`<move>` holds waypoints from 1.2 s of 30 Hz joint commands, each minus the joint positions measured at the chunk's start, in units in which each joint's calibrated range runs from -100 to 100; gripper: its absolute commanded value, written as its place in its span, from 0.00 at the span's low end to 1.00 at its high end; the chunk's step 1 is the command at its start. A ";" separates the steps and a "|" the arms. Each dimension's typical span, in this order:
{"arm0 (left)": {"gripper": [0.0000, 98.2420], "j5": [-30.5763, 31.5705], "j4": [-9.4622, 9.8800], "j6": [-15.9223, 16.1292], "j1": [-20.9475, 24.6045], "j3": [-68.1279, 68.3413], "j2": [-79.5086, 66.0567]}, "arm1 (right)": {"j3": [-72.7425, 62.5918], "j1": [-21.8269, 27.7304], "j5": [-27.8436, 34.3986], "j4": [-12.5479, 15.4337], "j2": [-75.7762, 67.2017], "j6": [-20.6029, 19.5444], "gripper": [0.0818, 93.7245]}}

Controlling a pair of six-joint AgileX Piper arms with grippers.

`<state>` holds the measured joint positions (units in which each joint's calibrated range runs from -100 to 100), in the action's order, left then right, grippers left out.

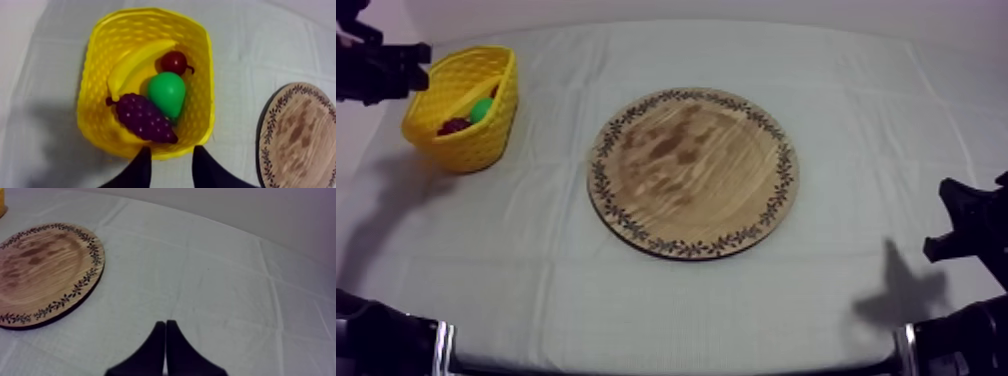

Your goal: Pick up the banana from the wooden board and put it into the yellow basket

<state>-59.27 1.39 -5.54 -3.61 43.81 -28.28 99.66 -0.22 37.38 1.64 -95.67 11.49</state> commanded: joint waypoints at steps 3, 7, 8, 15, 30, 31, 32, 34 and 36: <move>0.22 9.19 0.90 -1.58 -0.09 18.07 -16.23 | 0.01 -0.01 -0.04 -0.01 0.00 0.02 0.00; 0.10 14.38 2.06 -3.54 -0.44 29.19 -26.62 | 0.01 -0.01 -0.04 -0.01 0.00 0.01 0.00; 0.07 15.14 2.47 -4.23 -0.67 31.47 -29.11 | 0.01 -0.01 -0.04 -0.01 0.00 0.01 0.00; 0.01 16.95 2.62 -5.69 -0.09 43.99 -45.30 | 0.01 -0.01 -0.04 -0.01 0.00 0.01 0.00; 0.00 20.93 0.36 -2.11 4.78 53.76 -70.83 | 0.01 -0.01 -0.04 -0.01 0.00 0.01 0.00; 0.00 21.08 0.34 -2.31 5.00 53.92 -71.02 | 0.01 -0.01 -0.04 -0.01 0.00 0.01 0.00; 0.00 21.19 0.33 -2.46 5.18 54.07 -71.15 | 0.01 -0.01 -0.04 -0.01 0.00 0.01 0.00; 0.00 21.57 0.35 -2.64 5.43 54.36 -71.31 | 0.01 -0.01 -0.04 -0.01 0.00 0.01 0.00; 0.00 22.26 0.41 -2.74 5.55 54.70 -71.39 | 0.01 -0.01 -0.04 -0.01 0.00 0.01 0.00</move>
<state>-37.28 1.79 -8.25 1.93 98.49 -99.67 99.66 -0.22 37.38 1.64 -95.67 11.49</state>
